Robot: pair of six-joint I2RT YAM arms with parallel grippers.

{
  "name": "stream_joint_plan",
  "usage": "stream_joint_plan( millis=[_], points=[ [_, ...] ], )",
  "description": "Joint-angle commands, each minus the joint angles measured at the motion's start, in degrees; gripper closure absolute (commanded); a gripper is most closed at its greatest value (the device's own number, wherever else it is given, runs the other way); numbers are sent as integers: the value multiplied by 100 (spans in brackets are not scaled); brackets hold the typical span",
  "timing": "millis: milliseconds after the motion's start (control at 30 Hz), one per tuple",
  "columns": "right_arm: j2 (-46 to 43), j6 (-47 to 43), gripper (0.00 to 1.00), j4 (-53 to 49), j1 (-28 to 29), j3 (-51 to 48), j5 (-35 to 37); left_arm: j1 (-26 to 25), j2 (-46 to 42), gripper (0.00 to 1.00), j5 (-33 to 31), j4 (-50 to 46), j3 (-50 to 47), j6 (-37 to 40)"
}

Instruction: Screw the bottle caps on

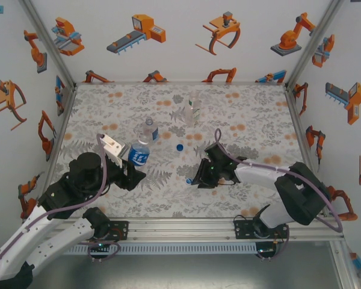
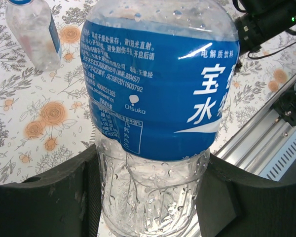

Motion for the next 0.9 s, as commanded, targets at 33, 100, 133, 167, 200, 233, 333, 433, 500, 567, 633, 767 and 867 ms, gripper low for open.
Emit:
stream_joint_plan(
  millis=[33, 100, 133, 167, 200, 233, 333, 433, 500, 567, 633, 767, 867],
  points=[
    [-211, -660, 57, -1908, 45, 633, 1093, 31, -45, 100, -45, 35, 118, -99],
    [-204, -866, 55, -2335, 138, 1033, 1392, 32, -44, 100, -50, 63, 88, -107],
    [-155, -991, 54, -2556, 228, 1254, 1574, 31, -47, 100, -52, 78, 74, -107],
    [-90, -1109, 54, -2741, 339, 1495, 1771, 31, -47, 100, -59, 77, 65, -101],
    [-14, -1204, 54, -2876, 439, 1690, 1927, 27, -42, 100, -67, 86, 60, -99],
    [73, -1333, 54, -2959, 575, 1893, 2087, 30, -51, 100, -80, 83, 48, -108],
    [401, -1701, 53, -2989, 950, 2382, 2302, 28, -78, 99, -114, 86, 23, -108],
    [924, -1967, 52, -3200, 1200, 2940, 2404, 26, -122, 99, -145, 74, -10, -99],
    [1244, -2130, 52, -3332, 1354, 3266, 2513, 36, -154, 99, -172, 56, -30, -84],
    [1506, -2220, 52, -3355, 1471, 3508, 2570, 32, -198, 99, -191, 22, -38, -75],
    [1691, -2261, 51, -3301, 1543, 3655, 2545, 36, -242, 99, -210, -9, -46, -58],
    [1957, -2232, 51, -3120, 1604, 3718, 2421, 38, -323, 99, -249, -68, -67, -48],
    [2065, -2160, 51, -2976, 1618, 3647, 2326, 36, -385, 99, -257, -78, -101, -55]
  ],
)
